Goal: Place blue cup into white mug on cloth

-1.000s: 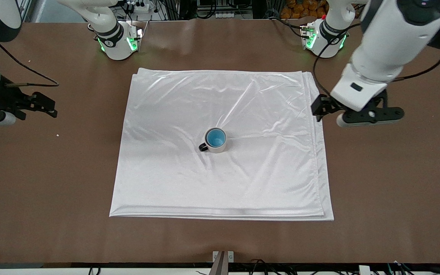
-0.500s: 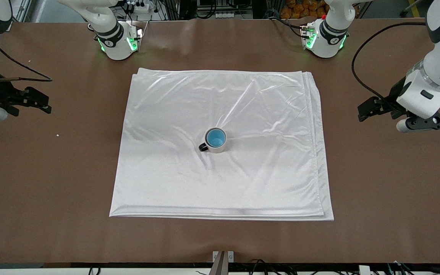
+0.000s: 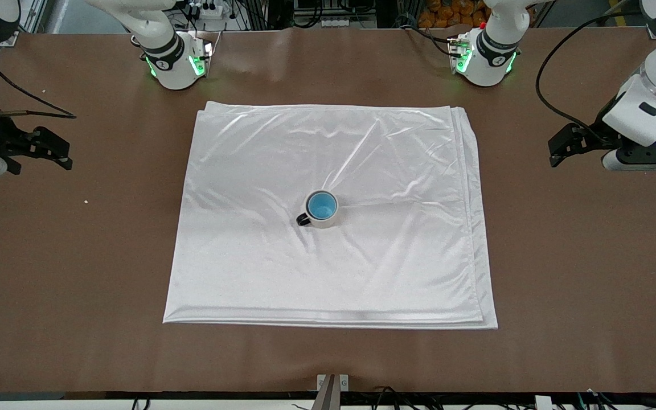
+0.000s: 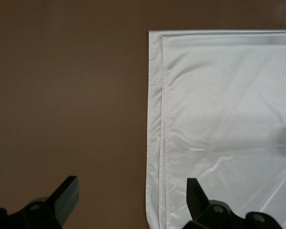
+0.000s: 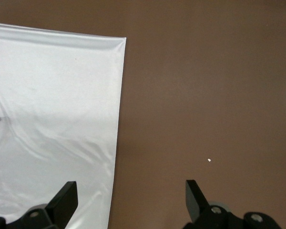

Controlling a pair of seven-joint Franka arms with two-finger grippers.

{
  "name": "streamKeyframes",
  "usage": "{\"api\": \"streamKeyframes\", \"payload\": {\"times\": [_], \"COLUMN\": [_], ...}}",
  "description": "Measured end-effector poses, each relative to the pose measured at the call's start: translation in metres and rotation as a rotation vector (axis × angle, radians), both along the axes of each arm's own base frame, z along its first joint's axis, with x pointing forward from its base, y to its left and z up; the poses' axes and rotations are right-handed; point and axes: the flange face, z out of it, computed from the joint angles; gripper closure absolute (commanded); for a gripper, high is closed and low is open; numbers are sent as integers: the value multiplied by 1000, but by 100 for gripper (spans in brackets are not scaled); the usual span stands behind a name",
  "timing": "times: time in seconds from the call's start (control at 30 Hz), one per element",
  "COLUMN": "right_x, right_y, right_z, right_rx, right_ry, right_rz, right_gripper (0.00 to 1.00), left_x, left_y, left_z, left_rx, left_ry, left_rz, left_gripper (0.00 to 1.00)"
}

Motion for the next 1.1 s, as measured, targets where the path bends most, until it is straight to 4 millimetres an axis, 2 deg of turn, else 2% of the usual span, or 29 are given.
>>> {"api": "streamKeyframes", "payload": {"times": [0.23,0.53,0.9,1.1], "right_x": [0,-1,-1,-5], "right_y": [-9,-37,-37,-37], "right_z": [0,0,0,7], "right_rx": [-2,-2,12,12], "right_ry": [-2,3,4,-5], "right_rz": [-16,-66,-69,-69], "right_gripper": [0,0,0,0], "left_x": [0,0,0,0], "left_y": [4,6,19,20], "left_z": [-4,1,6,6], "left_rx": [1,1,-3,-5], "left_ry": [8,-2,-11,-11], "left_rz": [6,8,25,24], "left_gripper": [0,0,0,0]}}
